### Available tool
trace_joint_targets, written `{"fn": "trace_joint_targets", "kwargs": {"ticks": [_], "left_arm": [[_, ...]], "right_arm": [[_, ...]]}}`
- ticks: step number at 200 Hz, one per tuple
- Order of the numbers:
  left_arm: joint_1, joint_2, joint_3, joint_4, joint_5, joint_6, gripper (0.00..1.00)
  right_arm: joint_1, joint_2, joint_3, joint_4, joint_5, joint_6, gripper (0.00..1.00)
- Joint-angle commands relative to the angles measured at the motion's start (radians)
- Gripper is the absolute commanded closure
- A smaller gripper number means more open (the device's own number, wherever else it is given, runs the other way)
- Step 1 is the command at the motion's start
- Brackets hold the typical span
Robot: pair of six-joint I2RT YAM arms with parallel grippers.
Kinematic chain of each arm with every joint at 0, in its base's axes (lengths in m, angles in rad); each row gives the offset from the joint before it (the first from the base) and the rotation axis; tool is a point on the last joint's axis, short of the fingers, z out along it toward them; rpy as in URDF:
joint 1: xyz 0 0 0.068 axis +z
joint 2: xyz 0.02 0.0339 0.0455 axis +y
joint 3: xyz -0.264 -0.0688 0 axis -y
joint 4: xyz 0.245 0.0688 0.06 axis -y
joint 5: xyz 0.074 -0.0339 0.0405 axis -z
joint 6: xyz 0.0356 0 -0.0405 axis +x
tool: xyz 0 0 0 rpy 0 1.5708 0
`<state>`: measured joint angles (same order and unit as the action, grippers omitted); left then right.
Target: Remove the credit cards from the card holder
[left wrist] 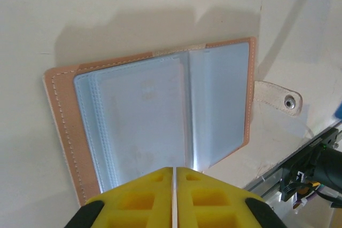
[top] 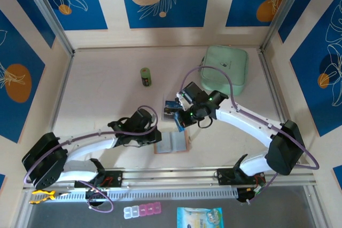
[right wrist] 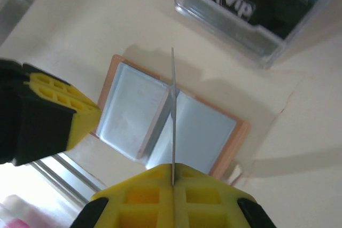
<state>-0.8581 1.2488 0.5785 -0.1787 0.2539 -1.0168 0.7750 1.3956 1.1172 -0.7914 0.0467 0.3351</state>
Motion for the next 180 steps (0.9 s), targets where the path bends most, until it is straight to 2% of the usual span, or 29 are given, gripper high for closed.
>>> {"fn": "trace_joint_targets", "kwargs": {"ticks": [1,60,129,180], "left_arm": [[0.023,-0.025,0.014,-0.062,0.015,0.070,0.90],[0.084,-0.053,0.058,-0.159,0.044,0.171,0.90],[0.188,-0.049,0.075,-0.174,0.076,0.216,0.90],[0.251,-0.040,0.110,-0.198,0.079,0.231,0.90]], "right_arm": [[-0.008,0.012,0.056,-0.063,0.013,-0.285,0.96],[-0.052,0.152,0.242,-0.147,0.083,-0.684,1.00],[-0.155,0.376,0.468,-0.267,0.009,-0.908,1.00],[-0.177,0.549,0.645,-0.341,-0.014,-0.979,1.00]]}}
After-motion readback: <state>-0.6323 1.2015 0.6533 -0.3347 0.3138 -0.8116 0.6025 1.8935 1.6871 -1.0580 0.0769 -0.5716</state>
